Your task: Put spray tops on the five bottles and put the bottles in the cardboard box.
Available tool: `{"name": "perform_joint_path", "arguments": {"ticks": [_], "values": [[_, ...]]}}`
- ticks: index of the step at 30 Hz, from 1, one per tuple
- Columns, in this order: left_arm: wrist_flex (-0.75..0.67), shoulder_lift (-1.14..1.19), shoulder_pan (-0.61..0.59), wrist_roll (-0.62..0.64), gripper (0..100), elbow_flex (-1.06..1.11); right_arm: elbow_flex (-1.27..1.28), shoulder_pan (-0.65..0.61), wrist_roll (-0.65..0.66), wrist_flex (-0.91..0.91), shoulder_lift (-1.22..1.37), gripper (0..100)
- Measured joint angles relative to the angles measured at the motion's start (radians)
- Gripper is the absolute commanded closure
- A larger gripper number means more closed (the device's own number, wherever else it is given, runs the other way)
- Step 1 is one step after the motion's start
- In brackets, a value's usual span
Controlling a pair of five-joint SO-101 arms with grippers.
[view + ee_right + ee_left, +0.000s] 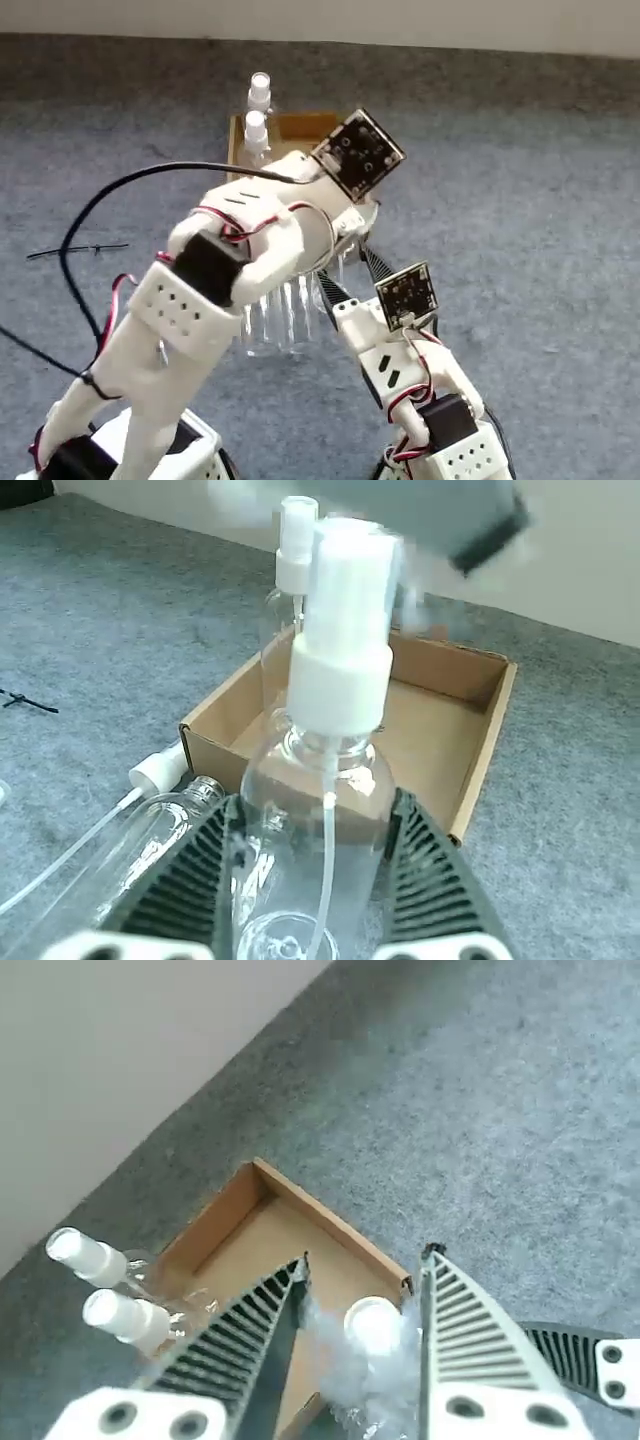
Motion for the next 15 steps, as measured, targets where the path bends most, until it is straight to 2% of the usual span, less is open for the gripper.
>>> {"name": "perform_joint_path", "arguments": {"ticks": [5,8,15], "values": [[0.178,0.000,-0.069,-0.006,82,-0.209,0.000,0.002,0.000,0.000,0.000,99.5],[0.284,-0.002,-0.160,-0.006,82,-0.298,0.000,0.000,0.000,0.000,0.000,99.5],[0.473,-0.026,-0.391,-0.006,82,-0.288,-0.084,0.000,0.043,-0.025,0.009,99.5]]}}
